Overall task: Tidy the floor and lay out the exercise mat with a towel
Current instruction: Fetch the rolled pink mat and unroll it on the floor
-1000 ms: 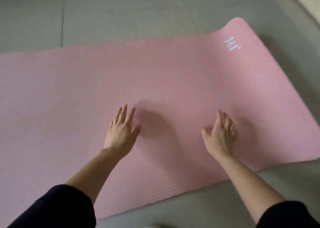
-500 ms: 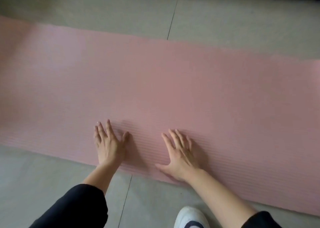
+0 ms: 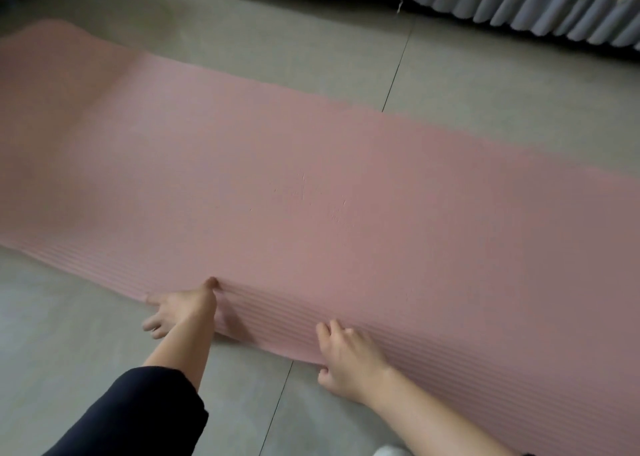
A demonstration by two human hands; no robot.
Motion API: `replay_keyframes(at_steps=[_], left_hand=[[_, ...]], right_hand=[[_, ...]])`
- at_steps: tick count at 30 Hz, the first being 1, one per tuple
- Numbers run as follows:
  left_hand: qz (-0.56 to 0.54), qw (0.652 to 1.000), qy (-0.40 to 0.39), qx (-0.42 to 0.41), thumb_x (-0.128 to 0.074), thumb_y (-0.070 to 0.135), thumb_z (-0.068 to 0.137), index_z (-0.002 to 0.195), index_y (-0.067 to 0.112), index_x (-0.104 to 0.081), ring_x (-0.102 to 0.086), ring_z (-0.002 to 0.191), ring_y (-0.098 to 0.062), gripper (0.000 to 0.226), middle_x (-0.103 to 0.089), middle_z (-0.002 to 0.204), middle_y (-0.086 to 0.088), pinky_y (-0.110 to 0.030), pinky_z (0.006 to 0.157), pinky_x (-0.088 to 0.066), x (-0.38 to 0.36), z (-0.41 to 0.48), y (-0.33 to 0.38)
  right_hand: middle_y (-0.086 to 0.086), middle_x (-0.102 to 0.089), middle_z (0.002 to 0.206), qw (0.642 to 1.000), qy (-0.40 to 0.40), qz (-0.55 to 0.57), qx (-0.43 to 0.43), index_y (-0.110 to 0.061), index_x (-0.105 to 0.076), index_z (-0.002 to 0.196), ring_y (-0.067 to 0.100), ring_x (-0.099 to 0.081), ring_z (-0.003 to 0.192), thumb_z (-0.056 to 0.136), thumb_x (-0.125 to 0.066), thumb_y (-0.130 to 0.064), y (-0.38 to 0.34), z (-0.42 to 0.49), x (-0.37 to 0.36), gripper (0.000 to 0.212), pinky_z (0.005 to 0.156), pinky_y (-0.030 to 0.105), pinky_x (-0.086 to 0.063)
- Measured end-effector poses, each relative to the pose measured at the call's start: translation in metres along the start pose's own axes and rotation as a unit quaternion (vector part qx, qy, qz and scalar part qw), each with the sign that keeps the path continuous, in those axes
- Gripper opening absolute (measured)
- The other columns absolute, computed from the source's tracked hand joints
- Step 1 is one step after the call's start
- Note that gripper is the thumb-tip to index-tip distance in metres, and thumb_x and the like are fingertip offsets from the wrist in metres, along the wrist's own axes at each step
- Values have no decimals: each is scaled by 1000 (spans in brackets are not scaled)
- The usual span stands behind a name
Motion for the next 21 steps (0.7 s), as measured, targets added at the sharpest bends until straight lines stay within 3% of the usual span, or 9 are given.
replay_keyframes(at_steps=[5,11,14,17,19,21], left_hand=[[-44,999,-1,-27,-84,38,65,151,17,-10,-46,118,-50,115,-33,136,-35,-53,102,-39,6,7,-11],[-139,987,14,-73,-81,28,69,146,25,-20,-51,121,-47,98,-46,137,-29,-50,103,-40,11,1,-45],[-136,985,38,-97,-78,26,72,144,20,-25,-48,122,-45,90,-46,135,-26,-49,102,-38,13,0,-51],[-81,991,60,-91,-76,28,75,143,12,-30,-35,128,-44,83,-38,138,-28,-49,106,-30,11,-2,-45],[-30,996,58,-62,-74,30,77,141,10,-31,-28,131,-43,79,-29,143,-28,-49,108,-26,12,-6,-40],[24,998,32,-47,-72,36,78,140,9,-34,-25,135,-40,77,-23,149,-26,-48,109,-23,20,-15,-31]], right_hand=[[21,-64,108,998,-32,52,-10,-5,-51,100,39,-60,101,76,-54,-16,3,4,3,26,79,40,-48],[19,-65,104,996,-70,61,-2,-8,-55,94,39,-61,97,69,-58,-21,-3,-10,-15,28,76,37,-48],[15,-65,99,993,-96,63,3,-13,-53,88,36,-62,90,66,-62,-32,-5,-12,-22,30,68,34,-42],[5,-66,89,979,-139,139,-55,-21,-51,78,29,-61,80,61,-67,-53,6,-8,-23,39,63,33,-43],[4,-66,97,971,-129,183,-86,-21,-58,88,26,-60,87,68,-67,-53,12,-3,-11,39,72,33,-46],[3,-61,115,972,-85,186,-116,-19,-59,107,23,-56,107,76,-64,-47,16,0,17,42,83,32,-44]])
Point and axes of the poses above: each hand's wrist, its own z-axis towards the middle knuckle, its own x-axis out of the back of the hand, y = z × x, the point moved 7 cm from there along z, towards the middle knuckle
